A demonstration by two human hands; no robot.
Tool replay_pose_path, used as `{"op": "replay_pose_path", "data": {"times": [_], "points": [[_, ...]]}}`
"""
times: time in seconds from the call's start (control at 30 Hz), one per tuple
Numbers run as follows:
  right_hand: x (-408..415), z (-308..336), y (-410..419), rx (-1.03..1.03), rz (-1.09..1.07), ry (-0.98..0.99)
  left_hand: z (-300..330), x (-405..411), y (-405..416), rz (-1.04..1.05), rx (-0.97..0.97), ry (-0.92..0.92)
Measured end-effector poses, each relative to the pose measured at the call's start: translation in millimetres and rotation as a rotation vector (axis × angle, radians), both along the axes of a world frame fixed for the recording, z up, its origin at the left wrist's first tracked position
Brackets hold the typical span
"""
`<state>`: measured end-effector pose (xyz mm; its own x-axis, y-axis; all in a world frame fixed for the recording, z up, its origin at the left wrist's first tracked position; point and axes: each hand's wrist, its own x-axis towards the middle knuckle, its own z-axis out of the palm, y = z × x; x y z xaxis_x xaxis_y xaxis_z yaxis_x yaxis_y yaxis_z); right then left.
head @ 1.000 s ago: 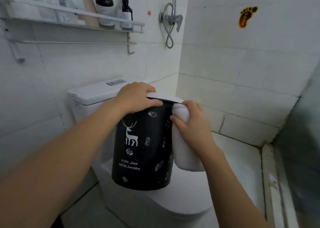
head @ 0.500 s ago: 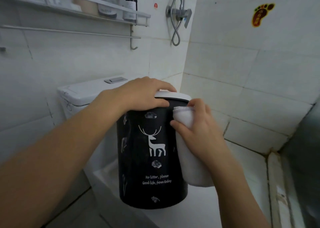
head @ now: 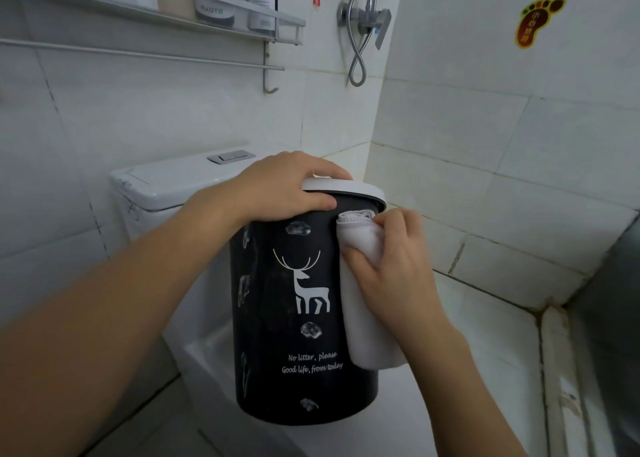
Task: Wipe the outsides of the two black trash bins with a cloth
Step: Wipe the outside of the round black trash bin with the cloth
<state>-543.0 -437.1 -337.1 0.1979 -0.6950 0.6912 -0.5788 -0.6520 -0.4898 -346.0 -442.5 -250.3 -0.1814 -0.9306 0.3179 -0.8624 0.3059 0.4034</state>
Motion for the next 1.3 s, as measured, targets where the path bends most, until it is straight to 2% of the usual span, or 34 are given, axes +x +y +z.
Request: {"op": "replay_pose_path", "data": {"times": [0.1, 0.27, 0.37, 0.53, 0.73, 1.07, 1.3], "points": [[-2.3, -6.7, 3.4, 0.007, -0.034, -0.079, 0.2, 1.0, 1.6, 0.002, 0.000, 0.000], [-1.1, -11.0, 21.3, 0.148, -0.093, 0.027, 2.8, -7.2, 7.2, 0.002, -0.006, -0.018], [1.7, -15.5, 28.5, 0.124, -0.115, 0.095, 3.2, -13.0, 10.8, 0.012, 0.013, -0.023], [-10.7, -7.3, 19.9, 0.129, -0.032, 0.035, 3.0, -11.2, 14.8, 0.036, -0.004, -0.026], [-28.3, 18.2, 13.8, 0.072, -0.123, 0.067, 2.0, -15.0, 12.6, 0.036, 0.014, -0.021], [-9.8, -1.0, 34.6, 0.038, -0.070, 0.350, 2.2, -3.5, 8.0, 0.069, 0.029, 0.048], [-22.0, 15.1, 3.9, 0.091, -0.214, 0.231, 1.4, -9.1, 10.4, 0.022, 0.037, 0.031]]}}
